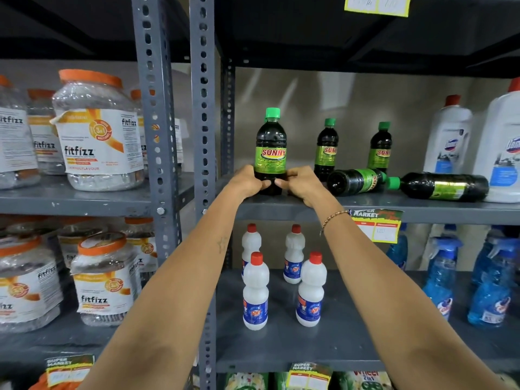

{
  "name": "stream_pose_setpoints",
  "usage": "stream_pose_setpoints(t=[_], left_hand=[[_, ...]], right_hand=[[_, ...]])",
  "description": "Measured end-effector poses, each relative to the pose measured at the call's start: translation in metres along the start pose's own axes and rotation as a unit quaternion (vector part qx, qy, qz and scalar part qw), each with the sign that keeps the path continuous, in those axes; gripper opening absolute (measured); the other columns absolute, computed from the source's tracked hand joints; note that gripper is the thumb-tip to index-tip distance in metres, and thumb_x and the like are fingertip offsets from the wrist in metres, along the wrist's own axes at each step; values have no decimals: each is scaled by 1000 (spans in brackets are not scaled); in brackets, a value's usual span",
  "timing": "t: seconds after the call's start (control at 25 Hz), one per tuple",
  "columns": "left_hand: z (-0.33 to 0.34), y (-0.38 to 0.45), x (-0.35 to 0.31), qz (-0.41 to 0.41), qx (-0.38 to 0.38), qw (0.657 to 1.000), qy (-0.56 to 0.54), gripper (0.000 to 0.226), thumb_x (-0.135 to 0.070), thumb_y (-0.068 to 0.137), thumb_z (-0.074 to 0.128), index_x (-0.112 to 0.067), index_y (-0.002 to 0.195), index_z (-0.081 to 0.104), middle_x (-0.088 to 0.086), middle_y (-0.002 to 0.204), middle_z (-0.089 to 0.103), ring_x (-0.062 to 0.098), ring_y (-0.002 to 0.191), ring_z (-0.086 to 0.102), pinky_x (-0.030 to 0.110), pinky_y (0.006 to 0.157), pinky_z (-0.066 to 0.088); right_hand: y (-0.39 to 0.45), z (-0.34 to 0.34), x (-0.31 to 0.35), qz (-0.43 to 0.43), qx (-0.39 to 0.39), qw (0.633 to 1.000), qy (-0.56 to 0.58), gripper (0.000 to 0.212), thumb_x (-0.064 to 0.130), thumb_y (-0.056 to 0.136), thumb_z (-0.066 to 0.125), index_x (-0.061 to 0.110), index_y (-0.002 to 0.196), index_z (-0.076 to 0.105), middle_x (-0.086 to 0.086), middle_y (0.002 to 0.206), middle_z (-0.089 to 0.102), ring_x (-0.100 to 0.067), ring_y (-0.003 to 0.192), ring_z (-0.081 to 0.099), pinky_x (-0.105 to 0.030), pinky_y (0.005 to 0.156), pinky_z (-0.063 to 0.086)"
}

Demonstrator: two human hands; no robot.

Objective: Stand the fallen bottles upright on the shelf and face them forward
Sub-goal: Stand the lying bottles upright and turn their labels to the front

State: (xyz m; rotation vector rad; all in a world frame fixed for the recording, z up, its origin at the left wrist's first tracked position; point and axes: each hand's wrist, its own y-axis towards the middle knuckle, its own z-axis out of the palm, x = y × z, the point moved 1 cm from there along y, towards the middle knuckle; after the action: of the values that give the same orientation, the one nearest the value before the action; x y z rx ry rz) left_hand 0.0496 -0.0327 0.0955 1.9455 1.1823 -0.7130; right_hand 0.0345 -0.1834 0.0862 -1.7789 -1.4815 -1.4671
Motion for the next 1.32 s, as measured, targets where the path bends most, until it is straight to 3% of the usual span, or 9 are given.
stream_pose_setpoints(t=[0.28,0.52,0.96,1.0,1.08,1.16,1.24,1.32], left_hand=[[-5,-31,-1,32,-9,999,-34,39,-20,86,67,-12,123,58,5,116,65,21,109,59,33,97,44],[-11,-52,-3,41,-12,998,-44,36,-21,87,66,-14,122,57,6,119,64,22,111,58,36,99,44],[-10,-58,3,50,0,997,-50,51,-29,88,65,-13,133,47,6,133,57,21,122,53,39,105,40],[-7,-60,2,50,-28,997,-44,56,-31,88,65,-12,136,43,6,136,54,22,124,50,38,105,39],[3,-69,-4,84,-190,978,-19,55,-33,91,61,-7,136,42,10,134,52,25,124,47,37,103,39],[24,-84,-13,190,-377,906,19,35,-27,95,54,-6,124,53,12,121,53,24,113,48,34,96,41],[53,-90,-26,283,-419,861,59,24,-22,96,51,-6,113,58,9,110,53,20,104,45,25,89,37],[82,-85,-38,322,-383,859,109,23,-22,97,49,-8,112,59,8,110,54,20,104,46,26,89,35]], right_hand=[[-35,-11,6,-31,28,999,12,35,16,79,75,4,111,67,-14,107,72,-26,104,67,-42,97,52],[-59,-16,14,-53,41,997,33,27,12,81,73,4,106,68,-18,107,72,-30,106,66,-45,97,52],[-73,-22,12,-72,73,993,59,34,22,86,70,4,115,65,-12,111,70,-20,102,64,-31,94,50],[-72,-27,12,-72,59,994,60,32,27,87,68,3,109,68,-11,104,71,-22,100,66,-35,95,52],[-65,-46,11,-89,-53,995,12,39,34,89,62,-4,91,70,-13,86,70,-30,91,68,-43,91,54],[-55,-76,14,-92,-202,970,-100,43,32,91,54,-8,86,68,-22,87,70,-40,94,66,-41,85,52],[-48,-100,22,-75,-258,950,-162,44,34,93,51,-8,96,64,-28,102,67,-43,103,62,-40,84,48],[-41,-114,24,-42,-248,943,-219,55,45,93,48,-7,107,61,-26,113,64,-41,110,60,-40,88,47]])
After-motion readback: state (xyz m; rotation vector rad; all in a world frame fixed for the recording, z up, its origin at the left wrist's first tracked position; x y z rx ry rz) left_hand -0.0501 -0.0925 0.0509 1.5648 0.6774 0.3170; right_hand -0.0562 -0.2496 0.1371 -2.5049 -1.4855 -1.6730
